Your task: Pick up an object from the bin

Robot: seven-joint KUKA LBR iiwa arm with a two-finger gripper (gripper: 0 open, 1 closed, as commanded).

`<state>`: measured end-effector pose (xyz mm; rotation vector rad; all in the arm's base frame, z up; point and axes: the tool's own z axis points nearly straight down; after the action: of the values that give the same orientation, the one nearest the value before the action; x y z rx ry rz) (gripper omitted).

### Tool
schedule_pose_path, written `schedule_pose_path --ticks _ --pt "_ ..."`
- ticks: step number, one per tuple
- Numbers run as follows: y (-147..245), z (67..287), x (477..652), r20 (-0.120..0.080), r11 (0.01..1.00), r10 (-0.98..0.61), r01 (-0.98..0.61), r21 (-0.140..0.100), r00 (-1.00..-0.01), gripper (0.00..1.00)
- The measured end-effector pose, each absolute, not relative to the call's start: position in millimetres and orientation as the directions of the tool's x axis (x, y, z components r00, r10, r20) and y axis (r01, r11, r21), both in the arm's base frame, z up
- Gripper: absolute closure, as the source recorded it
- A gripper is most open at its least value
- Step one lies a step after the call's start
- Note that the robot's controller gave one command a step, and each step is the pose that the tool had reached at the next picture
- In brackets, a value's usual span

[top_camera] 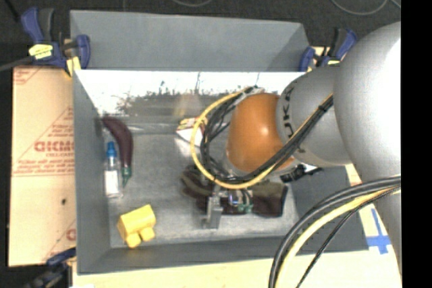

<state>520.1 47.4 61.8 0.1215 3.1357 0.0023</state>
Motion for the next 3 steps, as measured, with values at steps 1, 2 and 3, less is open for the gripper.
schedule_pose_path --ticks 1,2,3 --pt "47.6 69.5 507.8 -0.001 0.994 0.113 0.113 0.003 -0.994 0.00" --pt "47.0 65.4 514.1 -0.005 0.996 0.094 0.094 0.002 -0.996 0.00" --pt "47.1 70.1 508.6 -0.002 0.994 0.110 0.110 0.004 -0.994 1.00"
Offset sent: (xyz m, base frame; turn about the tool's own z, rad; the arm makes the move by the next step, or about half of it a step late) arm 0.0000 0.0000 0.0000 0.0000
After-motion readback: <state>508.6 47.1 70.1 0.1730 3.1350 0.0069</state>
